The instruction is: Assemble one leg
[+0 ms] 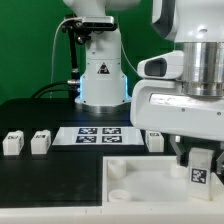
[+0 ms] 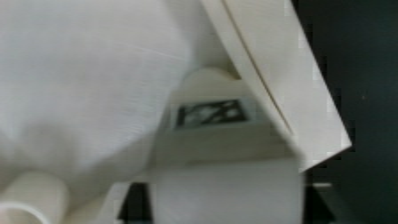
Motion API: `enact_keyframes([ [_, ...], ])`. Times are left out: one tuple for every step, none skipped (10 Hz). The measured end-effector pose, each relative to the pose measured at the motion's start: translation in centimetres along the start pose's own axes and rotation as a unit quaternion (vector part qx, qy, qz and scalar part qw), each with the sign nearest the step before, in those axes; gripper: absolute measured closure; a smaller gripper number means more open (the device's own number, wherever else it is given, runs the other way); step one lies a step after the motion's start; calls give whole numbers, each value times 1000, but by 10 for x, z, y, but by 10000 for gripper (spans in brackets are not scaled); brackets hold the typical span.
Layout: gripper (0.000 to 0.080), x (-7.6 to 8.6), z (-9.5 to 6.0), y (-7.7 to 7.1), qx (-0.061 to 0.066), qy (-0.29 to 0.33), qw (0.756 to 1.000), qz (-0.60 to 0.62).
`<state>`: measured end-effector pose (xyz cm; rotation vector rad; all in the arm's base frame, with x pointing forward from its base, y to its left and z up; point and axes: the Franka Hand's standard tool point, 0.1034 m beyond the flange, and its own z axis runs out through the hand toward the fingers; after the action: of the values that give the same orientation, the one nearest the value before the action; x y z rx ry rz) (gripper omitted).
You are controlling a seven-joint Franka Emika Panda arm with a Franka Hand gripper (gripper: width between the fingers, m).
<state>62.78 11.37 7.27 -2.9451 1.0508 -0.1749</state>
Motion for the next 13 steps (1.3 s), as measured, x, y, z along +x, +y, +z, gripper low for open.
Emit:
enact_keyframes([
  [508,0,0,1,0,0,999,53],
  [508,1,0,2,-1,0,995,100],
  [508,2,0,2,0,-2,992,129],
  [508,7,2,6,-5,-13,977,212],
  [508,6,3,7,-4,-26,951,308],
  [508,3,2,8,6,-25,915,403],
  [505,-2,2,9,33,-16,870,491],
  [505,-3,3,9,55,-5,822,567],
  [495,-2,3,9,50,-4,793,607],
  [491,-2,3,10,41,-4,786,616],
  [491,0,3,13,41,-10,782,621],
  [491,0,3,14,40,-10,778,626],
  [486,0,3,14,40,-9,785,618],
])
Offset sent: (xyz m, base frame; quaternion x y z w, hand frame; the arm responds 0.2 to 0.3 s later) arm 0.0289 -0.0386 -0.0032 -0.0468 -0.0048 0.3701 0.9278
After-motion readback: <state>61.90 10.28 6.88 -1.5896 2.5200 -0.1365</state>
